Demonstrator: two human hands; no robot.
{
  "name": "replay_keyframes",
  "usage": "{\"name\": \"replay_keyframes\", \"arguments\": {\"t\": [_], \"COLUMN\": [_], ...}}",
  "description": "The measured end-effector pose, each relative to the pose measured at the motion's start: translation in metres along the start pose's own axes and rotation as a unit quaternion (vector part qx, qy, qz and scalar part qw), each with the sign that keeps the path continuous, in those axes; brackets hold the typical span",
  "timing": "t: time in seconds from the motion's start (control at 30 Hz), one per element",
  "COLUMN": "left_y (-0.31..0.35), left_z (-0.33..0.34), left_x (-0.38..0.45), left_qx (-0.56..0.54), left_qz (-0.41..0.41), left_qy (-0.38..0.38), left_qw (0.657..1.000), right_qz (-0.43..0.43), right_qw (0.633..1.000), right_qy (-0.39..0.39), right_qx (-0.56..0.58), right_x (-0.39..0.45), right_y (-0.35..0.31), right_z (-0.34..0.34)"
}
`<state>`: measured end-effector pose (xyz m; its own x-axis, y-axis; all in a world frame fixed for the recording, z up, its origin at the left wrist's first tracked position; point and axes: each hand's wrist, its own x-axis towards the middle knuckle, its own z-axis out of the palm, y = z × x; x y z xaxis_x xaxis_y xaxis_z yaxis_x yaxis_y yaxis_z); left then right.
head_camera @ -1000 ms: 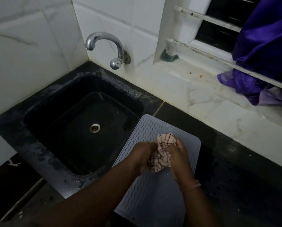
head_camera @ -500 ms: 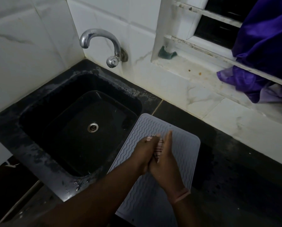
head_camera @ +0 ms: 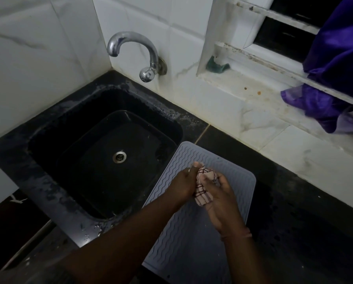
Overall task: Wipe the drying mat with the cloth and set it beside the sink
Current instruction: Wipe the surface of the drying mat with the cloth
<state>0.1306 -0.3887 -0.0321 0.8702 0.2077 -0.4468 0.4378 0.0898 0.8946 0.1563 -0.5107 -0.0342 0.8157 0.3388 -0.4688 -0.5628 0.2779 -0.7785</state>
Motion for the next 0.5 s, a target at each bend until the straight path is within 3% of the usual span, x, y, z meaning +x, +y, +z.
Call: {"name": "replay_keyframes", "arguments": {"t": [0.07, 0.13, 0.23, 0.37, 0.5], "left_y": [-0.013, -0.023, -0.018, 0.003, 0.004], "left_z": [-0.007, -0.026, -0.053, -0.063, -0.068], "left_x": [0.010, 0.022, 0.037, 0.058, 0.068], "left_qx": [0.099, 0.272, 0.477, 0.609, 0.635], "left_qz": [0.042, 0.086, 0.058, 0.010, -0.005], "left_qy": [0.097, 0.164, 0.062, -0.025, -0.040], "left_qw": [0.989, 0.944, 0.875, 0.793, 0.772], "right_qz": [-0.008, -0.044, -0.133, -0.221, -0.245], "right_qw": [0.998, 0.983, 0.928, 0.834, 0.706], "right_qy": [0.027, 0.066, 0.113, 0.048, -0.028], "right_qx": [-0.056, -0.167, -0.331, -0.504, -0.664], "right_x": [0.013, 0.029, 0.054, 0.101, 0.126], "right_y": [-0.004, -0.010, -0.022, -0.025, -0.001], "right_z": [-0.005, -0.006, 0.002, 0.013, 0.013]}}
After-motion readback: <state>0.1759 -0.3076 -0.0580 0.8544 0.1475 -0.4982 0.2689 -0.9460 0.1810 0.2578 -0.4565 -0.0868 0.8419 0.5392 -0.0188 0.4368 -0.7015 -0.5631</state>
